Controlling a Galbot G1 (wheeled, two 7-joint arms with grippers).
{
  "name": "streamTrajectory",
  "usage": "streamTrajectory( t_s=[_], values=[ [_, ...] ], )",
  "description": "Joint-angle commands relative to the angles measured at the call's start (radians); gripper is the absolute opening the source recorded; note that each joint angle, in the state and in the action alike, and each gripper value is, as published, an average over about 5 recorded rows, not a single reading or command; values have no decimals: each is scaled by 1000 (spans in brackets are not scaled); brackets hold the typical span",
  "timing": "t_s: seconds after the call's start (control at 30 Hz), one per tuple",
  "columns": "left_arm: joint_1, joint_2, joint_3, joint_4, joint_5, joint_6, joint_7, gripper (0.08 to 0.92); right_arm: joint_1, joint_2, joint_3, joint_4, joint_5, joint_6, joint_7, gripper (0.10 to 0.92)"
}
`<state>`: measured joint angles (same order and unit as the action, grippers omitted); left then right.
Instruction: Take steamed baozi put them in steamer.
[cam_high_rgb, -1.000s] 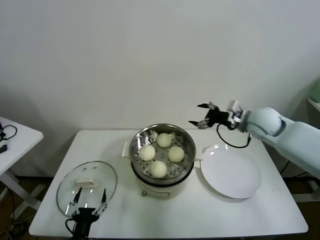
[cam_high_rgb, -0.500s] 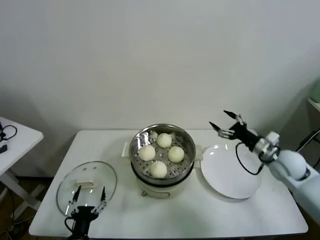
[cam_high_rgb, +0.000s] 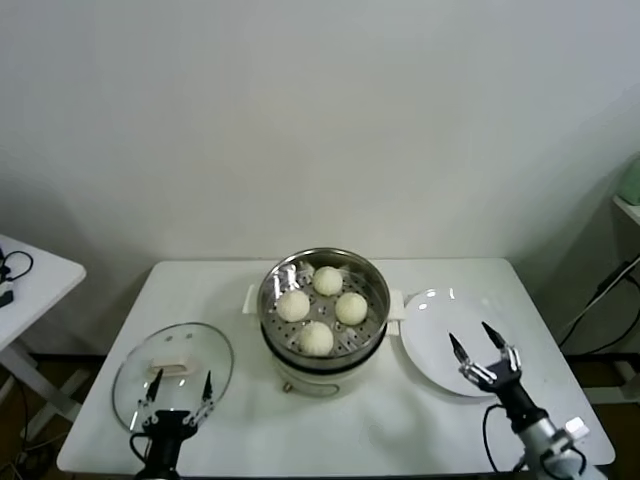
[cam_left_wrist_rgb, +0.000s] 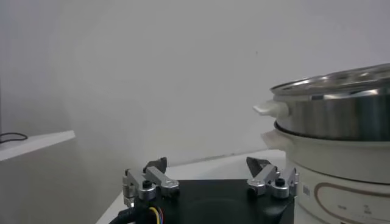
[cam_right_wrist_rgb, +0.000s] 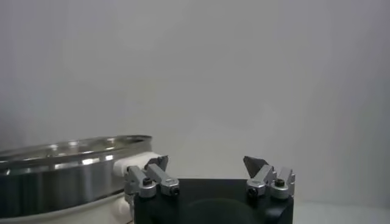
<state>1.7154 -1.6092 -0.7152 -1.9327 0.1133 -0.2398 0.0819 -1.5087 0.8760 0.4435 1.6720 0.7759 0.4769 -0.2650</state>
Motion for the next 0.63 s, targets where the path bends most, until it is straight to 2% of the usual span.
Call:
streamTrajectory(
  t_s=[0.03,0.63],
  values=[
    [3,-49,1,-4,2,-1,0,823,-190,177,92,11,24,120,-13,823],
    [9,-49,1,-5,5,-4,-1,823,-225,194,49,26,21,126,-9,823]
  ],
)
